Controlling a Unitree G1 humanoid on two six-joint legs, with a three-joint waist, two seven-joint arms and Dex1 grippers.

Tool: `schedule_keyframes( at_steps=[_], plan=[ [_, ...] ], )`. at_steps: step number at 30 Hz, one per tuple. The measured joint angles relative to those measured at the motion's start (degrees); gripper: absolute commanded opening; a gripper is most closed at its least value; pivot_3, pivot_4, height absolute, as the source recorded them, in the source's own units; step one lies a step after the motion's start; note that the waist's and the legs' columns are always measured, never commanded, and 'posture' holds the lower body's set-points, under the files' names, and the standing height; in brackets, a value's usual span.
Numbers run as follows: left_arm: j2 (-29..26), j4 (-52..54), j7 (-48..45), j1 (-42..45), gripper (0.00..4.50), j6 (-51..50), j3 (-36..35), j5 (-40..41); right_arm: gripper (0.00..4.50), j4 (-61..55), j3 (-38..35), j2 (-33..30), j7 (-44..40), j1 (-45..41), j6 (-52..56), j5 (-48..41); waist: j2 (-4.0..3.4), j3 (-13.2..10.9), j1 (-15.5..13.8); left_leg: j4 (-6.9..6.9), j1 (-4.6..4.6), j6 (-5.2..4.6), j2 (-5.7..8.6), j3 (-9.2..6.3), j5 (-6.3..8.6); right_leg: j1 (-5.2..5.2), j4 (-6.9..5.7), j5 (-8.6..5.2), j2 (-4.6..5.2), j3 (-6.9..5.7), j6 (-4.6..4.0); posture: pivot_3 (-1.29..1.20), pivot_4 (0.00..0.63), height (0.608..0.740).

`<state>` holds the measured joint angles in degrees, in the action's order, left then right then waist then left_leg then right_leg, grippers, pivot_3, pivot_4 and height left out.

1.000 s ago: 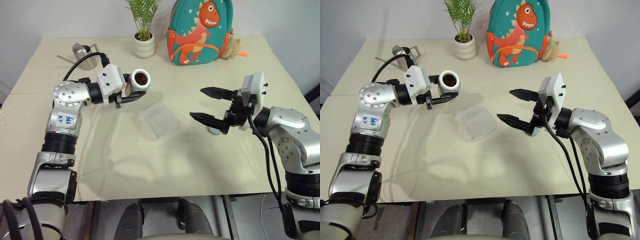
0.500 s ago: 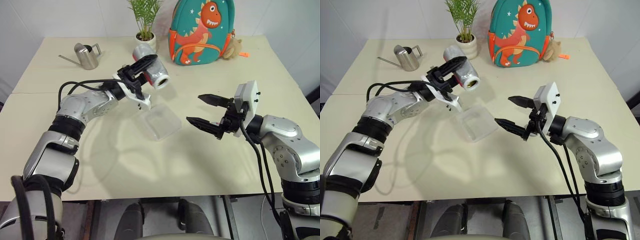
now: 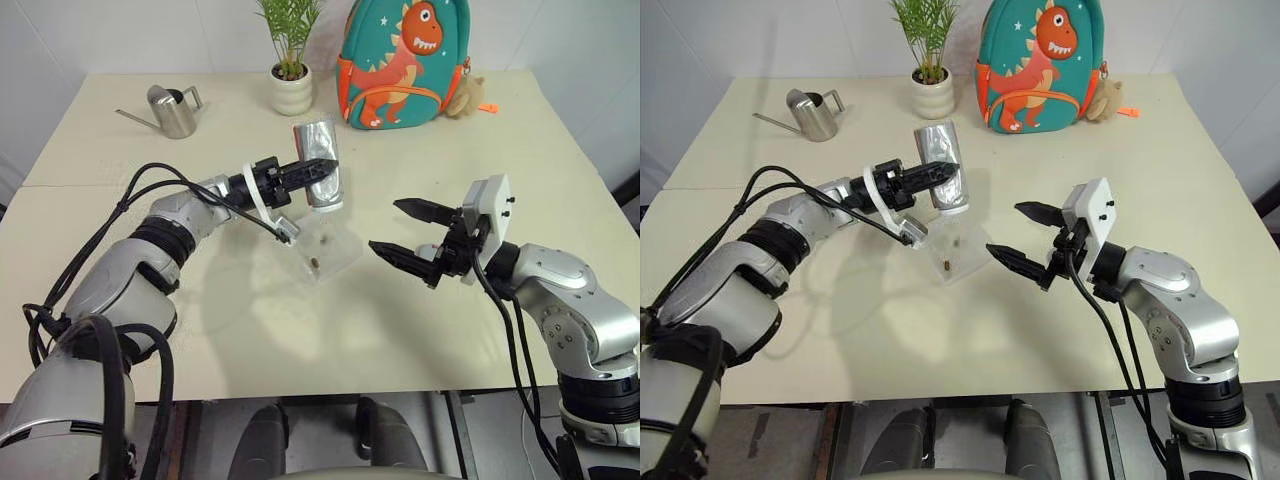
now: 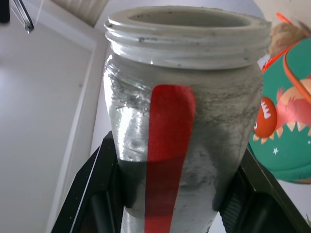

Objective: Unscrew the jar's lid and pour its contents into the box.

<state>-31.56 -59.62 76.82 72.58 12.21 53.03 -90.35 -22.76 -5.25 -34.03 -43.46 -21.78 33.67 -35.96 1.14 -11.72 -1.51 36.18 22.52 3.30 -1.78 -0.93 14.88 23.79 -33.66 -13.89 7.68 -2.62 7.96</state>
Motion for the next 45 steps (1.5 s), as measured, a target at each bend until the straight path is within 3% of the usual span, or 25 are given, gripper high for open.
schedule_keyframes(
  at_steps=[6, 11, 14, 16, 19, 21, 23, 28, 35, 44, 45],
  plan=[
    [0.2, -0.3, 2.4, 0.2, 2.01, -2.9, 1.0, 0.6, 4.47, 0.0, 0.0, 0.6, 0.4, 0.0, 0.0, 0.0, 0.0, 0.0, 0.1, -0.01, -0.01, 0.02, 0.0, 0.0, -0.01, 0.0, 0.01, 0.0, 0.0, 0.0, 0.0, 0.0, 0.15, 0.74],
    [-2.6, 2.6, -1.0, 0.2, 2.01, 11.4, 0.1, 7.7, 4.47, 0.1, 0.1, 1.0, 0.3, -0.1, 0.0, 0.0, 0.0, 0.0, 0.2, 0.0, 0.0, 0.15, -0.01, 0.01, -0.06, 0.02, 0.02, 0.0, 0.01, 0.01, 0.0, 0.0, 0.15, 0.74],
    [-5.9, 2.4, -10.6, 0.2, 2.01, 28.0, -5.0, 18.8, 4.47, 0.3, 0.1, 1.0, -0.2, -0.1, 0.0, 0.0, 0.0, 0.0, 0.3, -0.01, -0.02, 0.25, -0.02, 0.04, -0.1, 0.04, 0.01, -0.01, 0.01, 0.02, -0.03, 0.0, 0.15, 0.74],
    [-7.1, -1.5, -24.3, -0.1, 2.01, 40.3, -11.1, 31.2, 4.47, 0.5, 0.1, 1.0, -0.9, -0.1, -0.1, 0.0, 0.0, 0.0, 0.1, 0.03, -0.02, 0.26, -0.01, 0.09, -0.11, 0.03, 0.03, -0.01, 0.03, 0.02, -0.03, 0.0, 0.15, 0.74],
    [-6.8, -4.4, -50.3, -6.1, 2.01, 46.9, -22.3, 54.8, 4.47, 0.9, 0.1, 0.7, -2.0, -0.1, -0.1, 0.2, -0.01, 0.0, 0.2, 0.1, -0.09, 0.24, -0.01, 0.18, -0.09, -0.04, 0.0, -0.01, 0.07, 0.05, -0.04, 0.0, 0.15, 0.74],
    [-5.2, -3.2, -68.4, -11.6, 2.01, 42.5, -30.2, 70.9, 4.47, 1.7, 0.2, 0.5, -2.9, -0.3, -0.5, 0.4, -0.01, 0.0, 0.3, 0.16, -0.09, 0.23, -0.01, 0.19, -0.09, -0.04, -0.04, -0.01, 0.07, 0.06, -0.04, 0.0, 0.15, 0.74],
    [-4.1, -1.0, -78.2, -14.8, 2.01, 34.3, -36.8, 81.1, 4.47, 3.0, 0.3, 0.4, -3.8, -0.6, -1.1, 0.8, 0.05, 0.0, 0.3, 0.26, -0.06, 0.1, -0.02, 0.15, -0.02, -0.04, -0.13, 0.0, 0.04, 0.06, -0.04, 0.0, 0.15, 0.74],
    [-4.3, 6.8, -85.6, -18.9, 2.01, 9.9, -54.5, 98.3, 4.47, 5.7, 0.8, 0.4, -6.0, -2.5, -2.5, 1.9, 0.07, 0.0, 0.8, 0.38, -0.23, -0.01, -0.02, 0.14, 0.05, -0.21, -0.24, 0.03, 0.04, 0.12, 0.0, 0.0, 0.15, 0.74],
    [-3.7, 16.7, -88.6, -33.2, 2.01, -12.6, -68.4, 110.6, 4.47, 9.6, 2.9, 0.3, -9.2, -4.0, -4.8, 4.1, 0.16, 0.0, 1.7, 0.38, -0.25, 0.01, -0.03, 0.11, 0.03, -0.2, -0.29, 0.03, 0.01, 0.14, -0.01, 0.0, 0.15, 0.74],
    [-2.9, 19.1, -90.0, -41.4, 2.01, -11.0, -75.9, 112.5, 4.47, 11.0, 5.1, 1.1, -10.1, -4.9, -5.8, 5.3, 0.34, 0.1, 1.4, 0.38, -0.27, 0.03, -0.03, 0.11, 0.02, -0.24, -0.24, 0.12, 0.01, 0.14, -0.09, 0.0, 0.15, 0.74],
    [-2.7, 19.1, -90.7, -41.8, 2.73, -10.6, -76.4, 112.6, 4.5, 11.3, 5.1, 1.1, -10.2, -5.0, -5.9, 5.3, 0.35, 0.1, 1.4, 0.38, -0.28, 0.04, -0.03, 0.11, 0.02, -0.24, -0.23, 0.13, 0.01, 0.14, -0.1, 0.0, 0.15, 0.74]
  ],
)
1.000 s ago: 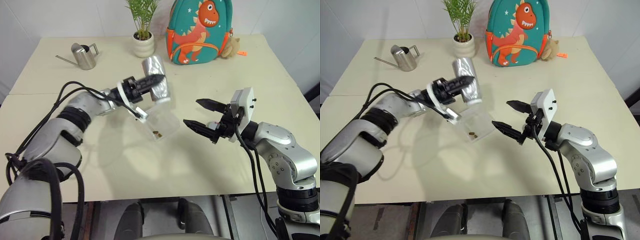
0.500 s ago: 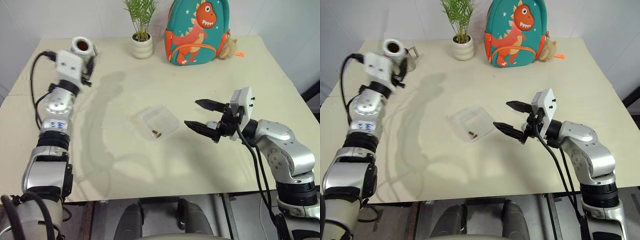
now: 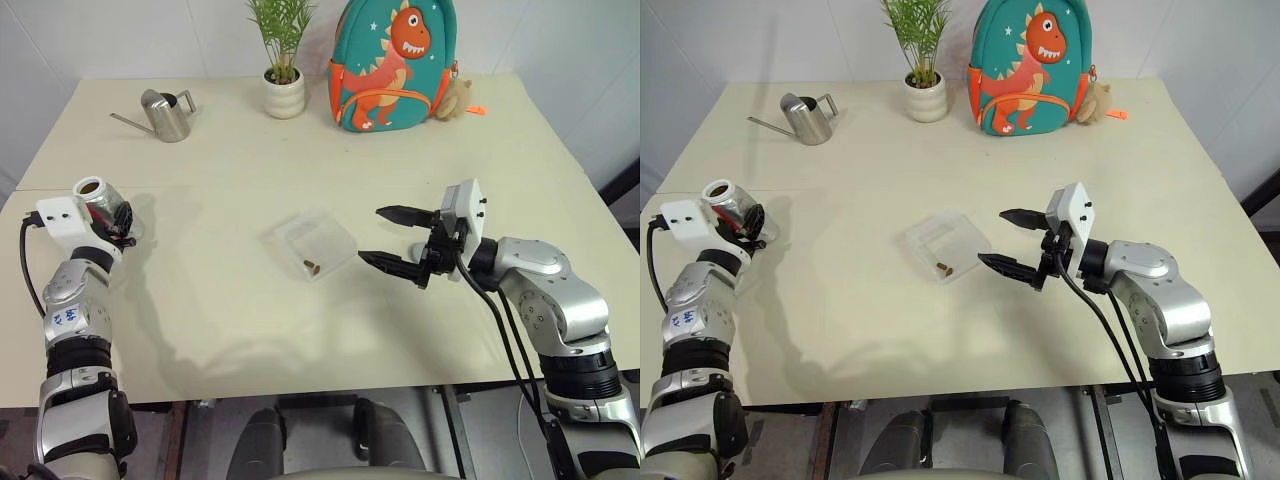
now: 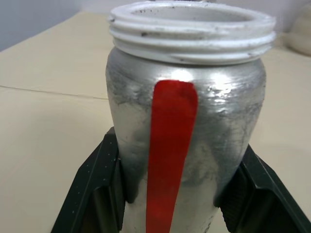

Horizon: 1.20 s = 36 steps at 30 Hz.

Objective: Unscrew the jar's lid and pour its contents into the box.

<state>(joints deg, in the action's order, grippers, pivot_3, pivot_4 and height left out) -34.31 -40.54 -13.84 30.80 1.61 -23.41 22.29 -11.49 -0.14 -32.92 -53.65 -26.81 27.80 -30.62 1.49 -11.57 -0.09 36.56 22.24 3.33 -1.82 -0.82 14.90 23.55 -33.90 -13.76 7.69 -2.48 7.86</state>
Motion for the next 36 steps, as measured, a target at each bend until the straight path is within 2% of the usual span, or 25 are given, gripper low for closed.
schedule_keyframes(
  at_steps=[6, 10, 15, 24, 27, 29, 33, 36],
  plan=[
    [0.9, -0.7, -1.3, -1.6, 4.48, -0.1, -0.9, 0.1, 4.5, 0.3, 0.3, 0.2, -0.2, -0.8, -0.2, 0.3, 0.03, 0.0, 0.1, 0.0, -0.01, 0.0, -0.01, 0.0, 0.0, 0.01, 0.0, 0.01, 0.0, 0.0, -0.01, 0.0, 0.15, 0.74],
    [-0.2, 1.1, -3.5, -4.4, 4.48, -0.2, -0.9, -0.3, 4.5, 0.3, 0.4, 0.4, -0.4, -1.0, -0.2, 0.3, 0.05, 0.0, 0.4, -0.07, -0.02, 0.01, -0.04, 0.04, 0.01, 0.05, 0.03, 0.0, -0.01, 0.0, -0.01, 0.0, 0.15, 0.74],
    [-5.3, 6.9, -9.0, -11.0, 4.48, 0.1, -1.1, -1.4, 4.5, 0.2, 0.4, 0.2, -1.0, -1.0, -0.2, 0.2, 0.05, 0.0, 0.3, -0.17, -0.01, 0.05, -0.07, 0.05, 0.04, 0.1, 0.06, -0.02, -0.03, 0.0, -0.05, 0.0, 0.15, 0.74],
    [-15.4, 16.3, -24.7, -29.5, 4.48, 3.1, -2.7, -3.1, 4.5, 0.5, 0.3, -1.8, -5.0, -1.1, -0.2, 0.2, 0.06, 0.0, 0.3, -0.34, -0.07, 0.16, -0.25, 0.12, 0.14, 0.22, 0.24, -0.18, -0.08, -0.06, -0.34, 0.0, 0.15, 0.74],
    [-16.7, 22.7, -32.3, -35.5, 4.48, 7.6, -2.6, -3.5, 4.5, 0.9, 0.0, -2.7, -6.2, -1.2, -0.3, 0.2, 0.06, 0.0, 0.0, -0.34, -0.06, 0.25, -0.32, 0.12, 0.2, 0.23, 0.26, -0.23, -0.1, -0.12, -0.43, 0.0, 0.15, 0.74],
    [-16.7, 31.2, -37.6, -38.2, 4.48, 7.9, -1.6, -1.6, 4.5, 1.1, -0.1, -3.3, -7.1, -1.2, -0.3, 0.2, 0.06, 0.0, -0.2, -0.33, -0.04, 0.29, -0.35, 0.12, 0.23, 0.22, 0.27, -0.24, -0.1, -0.15, -0.46, 0.0, 0.15, 0.74],
    [-16.7, 43.4, -42.2, -37.0, 4.48, 4.1, 1.7, 2.1, 4.5, 2.3, -0.4, -4.7, -7.9, -0.9, -0.3, 0.2, 0.01, 0.0, -0.1, -0.33, -0.08, 0.28, -0.38, 0.12, 0.23, 0.21, 0.25, -0.23, -0.15, -0.14, -0.51, 0.0, 0.15, 0.74],
    [-15.8, 45.5, -43.4, -30.2, 4.48, 1.8, 4.9, 3.4, 4.5, 2.7, -0.8, -5.6, -8.1, -0.7, -0.4, 0.3, 0.01, 0.0, 0.0, -0.31, -0.11, 0.24, -0.41, 0.11, 0.2, 0.22, 0.13, -0.23, -0.23, -0.14, -0.53, 0.0, 0.15, 0.74]
  ],
)
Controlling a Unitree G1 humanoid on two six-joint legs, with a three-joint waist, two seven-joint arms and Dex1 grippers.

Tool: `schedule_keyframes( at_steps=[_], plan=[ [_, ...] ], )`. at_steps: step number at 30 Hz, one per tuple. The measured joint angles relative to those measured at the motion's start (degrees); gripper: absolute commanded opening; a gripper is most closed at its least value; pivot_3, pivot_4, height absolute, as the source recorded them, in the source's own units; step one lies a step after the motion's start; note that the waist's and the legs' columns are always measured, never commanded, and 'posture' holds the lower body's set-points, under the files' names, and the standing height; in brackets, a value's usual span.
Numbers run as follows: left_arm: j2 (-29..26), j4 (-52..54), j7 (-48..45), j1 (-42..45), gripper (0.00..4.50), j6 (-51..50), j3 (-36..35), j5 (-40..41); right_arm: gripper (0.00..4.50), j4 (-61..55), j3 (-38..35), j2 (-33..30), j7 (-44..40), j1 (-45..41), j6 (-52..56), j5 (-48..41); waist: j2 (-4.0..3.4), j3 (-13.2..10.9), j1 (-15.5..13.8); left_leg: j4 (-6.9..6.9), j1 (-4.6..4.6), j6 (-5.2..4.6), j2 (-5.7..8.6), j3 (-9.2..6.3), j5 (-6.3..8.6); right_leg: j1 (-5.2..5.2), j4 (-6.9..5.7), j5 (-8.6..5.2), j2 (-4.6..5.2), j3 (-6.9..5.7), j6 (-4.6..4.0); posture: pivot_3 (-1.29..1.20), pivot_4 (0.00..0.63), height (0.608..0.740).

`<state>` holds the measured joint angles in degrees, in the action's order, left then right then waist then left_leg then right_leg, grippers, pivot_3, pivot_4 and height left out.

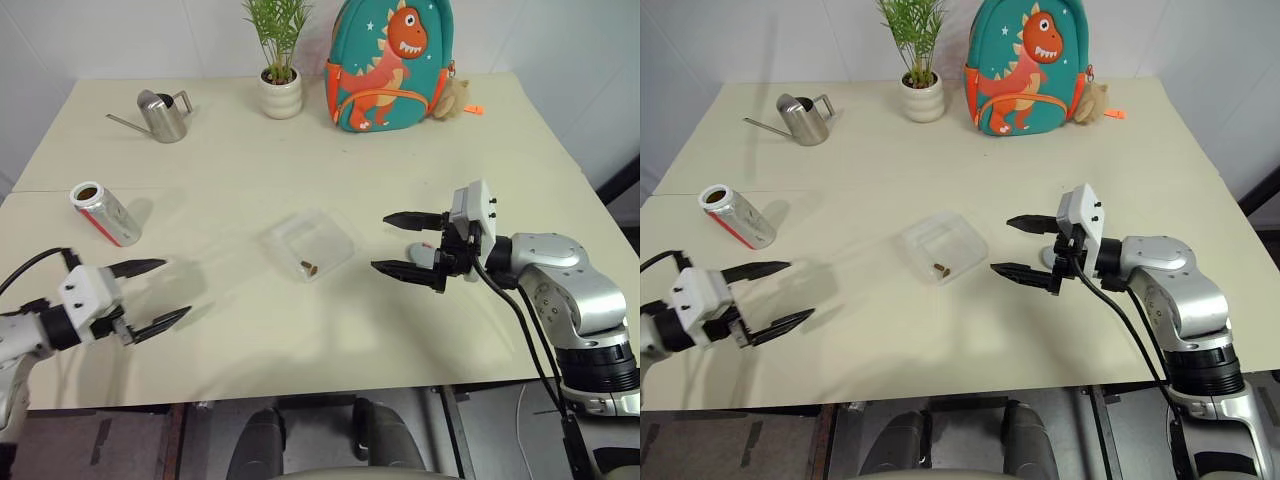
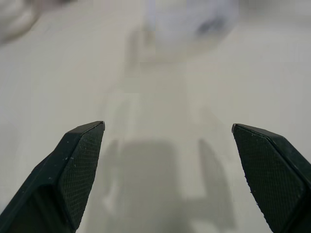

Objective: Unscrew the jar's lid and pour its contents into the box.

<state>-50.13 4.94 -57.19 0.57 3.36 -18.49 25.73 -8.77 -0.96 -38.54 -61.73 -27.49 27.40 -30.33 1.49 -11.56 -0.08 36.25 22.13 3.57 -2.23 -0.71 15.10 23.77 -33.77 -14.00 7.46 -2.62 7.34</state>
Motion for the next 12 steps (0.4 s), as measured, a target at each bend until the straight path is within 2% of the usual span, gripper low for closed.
schedule_keyframes(
  at_steps=[6, 12],
  plan=[
    [3.0, 0.2, -2.3, 8.2, 4.48, -2.8, 4.6, 1.5, 4.5, 0.1, -2.5, -2.7, 0.4, 1.5, -0.5, 0.1, 0.0, 0.0, 0.3, -0.01, 0.02, -0.02, 0.0, 0.03, 0.01, -0.01, -0.11, 0.03, -0.03, 0.02, 0.06, 0.0, 0.15, 0.74],
    [4.3, -2.2, -2.3, 10.5, 4.48, -5.4, 4.6, 2.1, 4.5, -2.1, -5.1, -3.1, 2.7, 4.5, 0.1, -0.1, 0.0, 0.0, 0.2, 0.0, 0.04, -0.07, -0.03, 0.03, 0.04, -0.02, -0.06, 0.03, -0.06, 0.02, 0.07, 0.0, 0.15, 0.74]
  ],
)
